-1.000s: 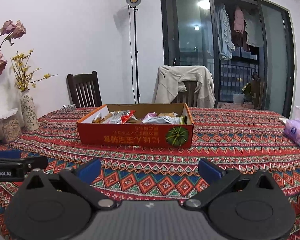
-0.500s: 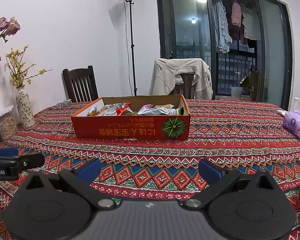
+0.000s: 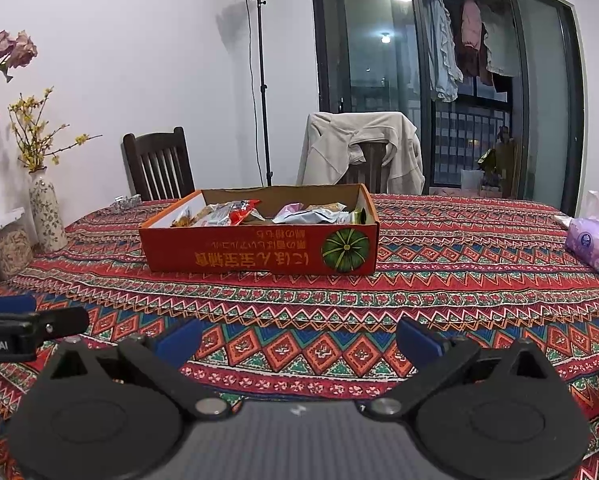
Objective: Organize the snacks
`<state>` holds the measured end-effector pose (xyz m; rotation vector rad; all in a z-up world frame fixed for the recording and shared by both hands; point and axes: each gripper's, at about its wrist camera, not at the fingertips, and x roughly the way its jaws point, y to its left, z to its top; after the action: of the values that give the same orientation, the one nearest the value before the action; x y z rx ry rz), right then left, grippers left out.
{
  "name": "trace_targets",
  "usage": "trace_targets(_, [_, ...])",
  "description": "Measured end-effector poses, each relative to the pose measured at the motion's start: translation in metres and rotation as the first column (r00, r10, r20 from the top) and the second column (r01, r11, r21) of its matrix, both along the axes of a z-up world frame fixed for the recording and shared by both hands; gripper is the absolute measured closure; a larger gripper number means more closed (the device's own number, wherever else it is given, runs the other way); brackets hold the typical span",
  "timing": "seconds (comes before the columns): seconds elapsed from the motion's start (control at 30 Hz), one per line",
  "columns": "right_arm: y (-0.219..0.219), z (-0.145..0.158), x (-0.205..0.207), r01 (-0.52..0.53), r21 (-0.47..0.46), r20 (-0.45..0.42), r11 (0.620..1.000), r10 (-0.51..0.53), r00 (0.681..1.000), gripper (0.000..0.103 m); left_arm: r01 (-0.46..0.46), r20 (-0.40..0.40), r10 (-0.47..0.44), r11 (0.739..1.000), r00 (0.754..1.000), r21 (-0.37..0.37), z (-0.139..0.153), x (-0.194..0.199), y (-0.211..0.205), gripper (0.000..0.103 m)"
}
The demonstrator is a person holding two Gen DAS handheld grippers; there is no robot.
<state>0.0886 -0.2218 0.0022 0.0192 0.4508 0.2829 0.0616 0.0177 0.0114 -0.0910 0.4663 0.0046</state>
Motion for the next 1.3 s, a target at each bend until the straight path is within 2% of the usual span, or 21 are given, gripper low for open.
trace_targets(1.3, [0.0001, -0.0010, 0.0002, 0.001, -0.003, -0.002, 1.000, -0.001, 1.000, 0.000, 0.005, 0.006, -0.005, 1.000, 1.000, 0.006, 0.0003, -0.0011, -0.0017, 0.000])
